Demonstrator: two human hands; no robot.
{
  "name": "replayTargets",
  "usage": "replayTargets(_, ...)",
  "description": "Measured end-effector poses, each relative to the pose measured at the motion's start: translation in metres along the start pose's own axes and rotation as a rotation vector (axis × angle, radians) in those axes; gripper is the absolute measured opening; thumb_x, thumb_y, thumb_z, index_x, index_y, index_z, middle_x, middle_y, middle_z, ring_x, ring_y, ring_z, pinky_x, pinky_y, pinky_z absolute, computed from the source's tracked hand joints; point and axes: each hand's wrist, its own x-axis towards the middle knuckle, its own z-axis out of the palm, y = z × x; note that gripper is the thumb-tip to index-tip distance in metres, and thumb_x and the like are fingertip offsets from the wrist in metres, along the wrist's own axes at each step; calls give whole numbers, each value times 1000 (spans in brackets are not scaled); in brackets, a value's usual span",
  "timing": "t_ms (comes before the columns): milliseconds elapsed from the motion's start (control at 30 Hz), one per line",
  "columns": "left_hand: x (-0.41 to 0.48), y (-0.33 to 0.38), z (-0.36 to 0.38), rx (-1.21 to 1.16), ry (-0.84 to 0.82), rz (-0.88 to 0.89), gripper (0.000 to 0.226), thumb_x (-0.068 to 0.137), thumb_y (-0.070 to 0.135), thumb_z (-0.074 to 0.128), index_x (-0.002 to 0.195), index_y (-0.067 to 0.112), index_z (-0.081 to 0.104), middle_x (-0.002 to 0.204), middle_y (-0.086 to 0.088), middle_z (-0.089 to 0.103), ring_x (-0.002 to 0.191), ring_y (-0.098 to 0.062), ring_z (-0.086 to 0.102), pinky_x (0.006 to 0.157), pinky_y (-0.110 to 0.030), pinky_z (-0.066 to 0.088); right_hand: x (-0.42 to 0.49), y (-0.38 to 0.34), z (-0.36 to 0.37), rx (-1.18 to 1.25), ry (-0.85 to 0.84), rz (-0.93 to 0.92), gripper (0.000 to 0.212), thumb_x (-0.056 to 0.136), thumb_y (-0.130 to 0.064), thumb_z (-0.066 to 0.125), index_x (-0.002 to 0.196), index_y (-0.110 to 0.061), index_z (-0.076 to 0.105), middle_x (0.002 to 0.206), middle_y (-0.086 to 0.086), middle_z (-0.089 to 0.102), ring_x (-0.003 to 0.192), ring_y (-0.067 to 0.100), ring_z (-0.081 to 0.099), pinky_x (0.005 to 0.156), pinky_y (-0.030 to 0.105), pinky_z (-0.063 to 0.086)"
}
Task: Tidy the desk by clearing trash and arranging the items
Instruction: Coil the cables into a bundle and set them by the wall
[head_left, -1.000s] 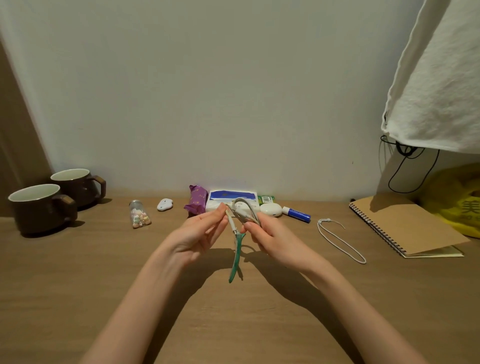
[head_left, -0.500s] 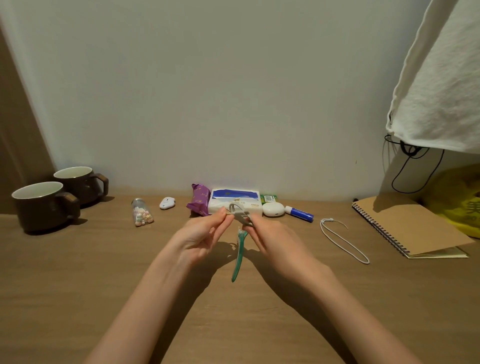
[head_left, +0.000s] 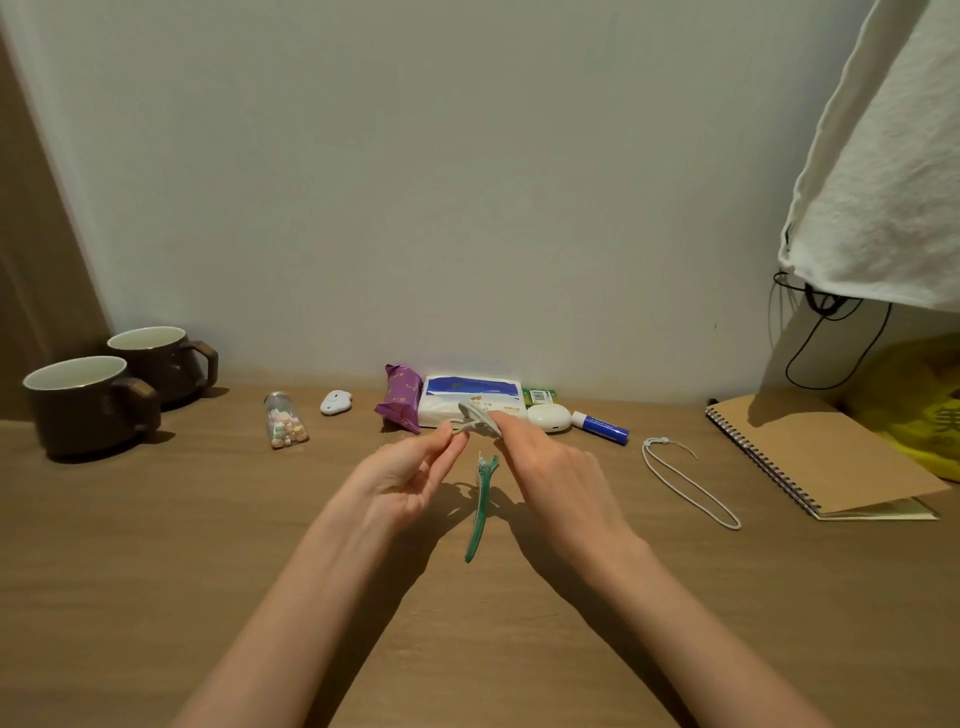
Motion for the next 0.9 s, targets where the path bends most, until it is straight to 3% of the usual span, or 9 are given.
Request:
replayTargets(133, -3, 0, 0, -15, 25, -20, 16, 83, -2, 62, 99, -5, 62, 77, -24, 67, 54, -25, 70, 46, -28, 57, 2, 2, 4, -29, 99, -44, 74, 54, -8, 91, 121, -6, 60, 81, 5, 69, 54, 11, 63, 43, 14, 43)
replayTargets(300, -3, -2, -1, -51, 39, -31, 29, 81, -3, 64, 110, -5, 60, 84, -24, 66, 58, -27, 70, 43, -29, 56, 3, 6, 7, -48, 113, -75, 73, 59, -4, 88, 124, -9, 54, 81, 7, 68, 54, 15, 62, 39, 19, 46)
replayTargets(467, -7, -3, 0, -54, 46, 8, 23, 82, -1, 65, 104, -5, 62, 86, -24, 67, 61, -26, 71, 43, -28, 56, 5, 8, 7, -108, 172, -119, 74, 57, -5, 88, 126, -10, 60, 75, 5, 66, 53, 13, 60, 38, 18, 44)
replayTargets(633, -13, -4, 4, -4, -9, 92, 11, 83, -1, 63, 94, -4, 63, 88, -24, 68, 60, -24, 71, 47, -26, 57, 3, 12, 9, -76, 188, -27, 79, 52, -2, 90, 125, -12, 61, 77, 3, 66, 52, 10, 57, 42, 6, 25)
replayTargets(700, -12, -6, 6, 91, -13, 246, 16, 84, -2, 61, 100, 0, 60, 93, -21, 66, 72, -23, 70, 52, -24, 58, 2, 8, 9, 22, 124, 73, 72, 66, -1, 83, 130, -16, 56, 91, 3, 68, 63, 11, 60, 48, 5, 26)
replayTargets(767, -10, -9, 7, 200, -37, 384, 15, 86, -2, 58, 100, 3, 60, 94, -18, 65, 83, -23, 68, 59, -23, 59, 3, 5, 7, 202, 80, 200, 52, 90, -8, 62, 137, -22, 47, 107, 1, 65, 86, 10, 61, 62, 12, 42)
replayTargets(800, -11, -11, 7, 253, -57, 416, 12, 87, -1, 56, 96, 4, 62, 94, -16, 66, 85, -22, 68, 62, -23, 59, 4, 6, 8, 302, 54, 267, 43, 95, -12, 53, 136, -24, 47, 105, -2, 63, 88, 8, 59, 68, 14, 44)
replayTargets(900, -14, -11, 8, 414, -134, 459, 17, 91, 4, 54, 95, 10, 69, 99, -13, 69, 84, -18, 70, 69, -24, 59, 7, 12, 10, 557, 36, 396, 24, 100, -20, 42, 120, -25, 54, 84, -4, 59, 71, 5, 53, 58, 17, 41)
